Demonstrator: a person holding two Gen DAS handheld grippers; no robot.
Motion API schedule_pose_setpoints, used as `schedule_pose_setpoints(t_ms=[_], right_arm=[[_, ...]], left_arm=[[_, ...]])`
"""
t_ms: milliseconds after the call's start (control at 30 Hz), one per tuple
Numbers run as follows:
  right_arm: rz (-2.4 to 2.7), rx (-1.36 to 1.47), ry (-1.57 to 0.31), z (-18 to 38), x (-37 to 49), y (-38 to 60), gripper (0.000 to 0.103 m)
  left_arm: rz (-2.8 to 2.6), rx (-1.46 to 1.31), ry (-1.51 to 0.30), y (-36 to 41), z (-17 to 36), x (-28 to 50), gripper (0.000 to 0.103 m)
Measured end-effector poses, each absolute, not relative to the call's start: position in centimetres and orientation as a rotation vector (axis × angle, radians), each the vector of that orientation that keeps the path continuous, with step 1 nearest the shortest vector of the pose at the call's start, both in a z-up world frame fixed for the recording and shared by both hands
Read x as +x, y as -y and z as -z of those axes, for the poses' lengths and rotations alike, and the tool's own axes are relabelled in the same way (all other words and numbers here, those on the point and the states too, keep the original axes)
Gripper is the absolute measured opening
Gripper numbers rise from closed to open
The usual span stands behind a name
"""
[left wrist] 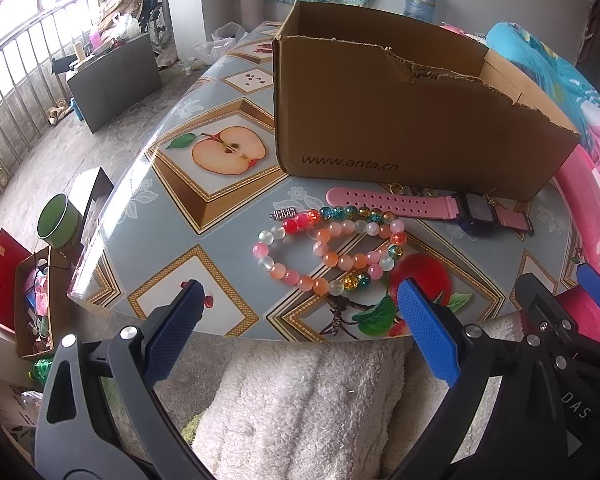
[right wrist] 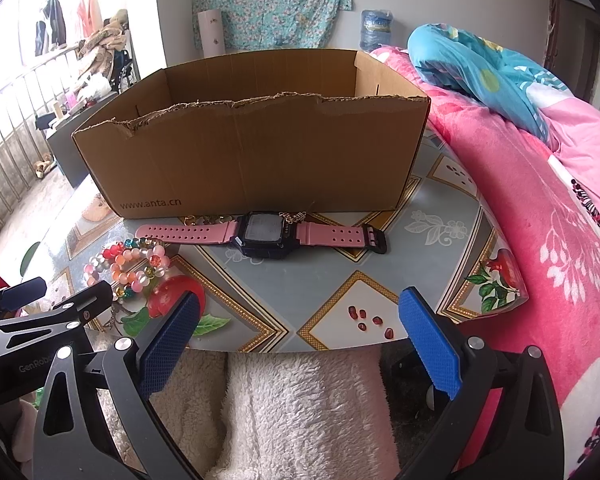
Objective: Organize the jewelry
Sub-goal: 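Lower the left tool onto the bead bracelet and close its fingers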
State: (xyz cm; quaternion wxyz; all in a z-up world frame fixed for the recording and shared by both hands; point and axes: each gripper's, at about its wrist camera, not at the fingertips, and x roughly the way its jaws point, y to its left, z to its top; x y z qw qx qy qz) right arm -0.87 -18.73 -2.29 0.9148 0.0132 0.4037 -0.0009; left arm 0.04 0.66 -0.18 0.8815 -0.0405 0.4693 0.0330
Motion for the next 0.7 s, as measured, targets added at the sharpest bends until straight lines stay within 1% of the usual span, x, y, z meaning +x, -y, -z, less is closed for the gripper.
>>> schedule_pose_setpoints(t_ms=[200, 367, 467, 533, 633, 700], right_arm=[[0.005, 0.038, -0.819, 1.7, -0.5, 19.2, 0.097], [-0.027, 0.056, -0.778, 0.9, -0.4, 18.9, 0.097], [-0.064, 0.056, -0.772, 0.6, 0.1, 18.2, 0.092], [-0.106, 0.057, -0.783, 0.6, 0.6, 17.4, 0.086], [-0.193, 0.095, -0.812, 0.8, 1.6, 16.4, 0.077], [-0.251, 0.130, -0.849, 1.2, 2.4, 15.8, 0.067]], left_arm=[[-0.044, -0.082, -0.948, -1.0, 0.2, 0.0, 0.094], [0.007, -0.073, -0.847, -2.5, -0.2, -0.5, 0.094], [0.030, -0.054, -0.766, -3.6, -0.6, -0.8, 0.094], [0.053, -0.044, -0.718, -4.1, -0.8, -1.0, 0.094], [0.103, -0.027, -0.681, -4.2, -0.8, -1.1, 0.093], [0.125, -0.004, -0.667, -4.1, -0.8, -1.0, 0.093]])
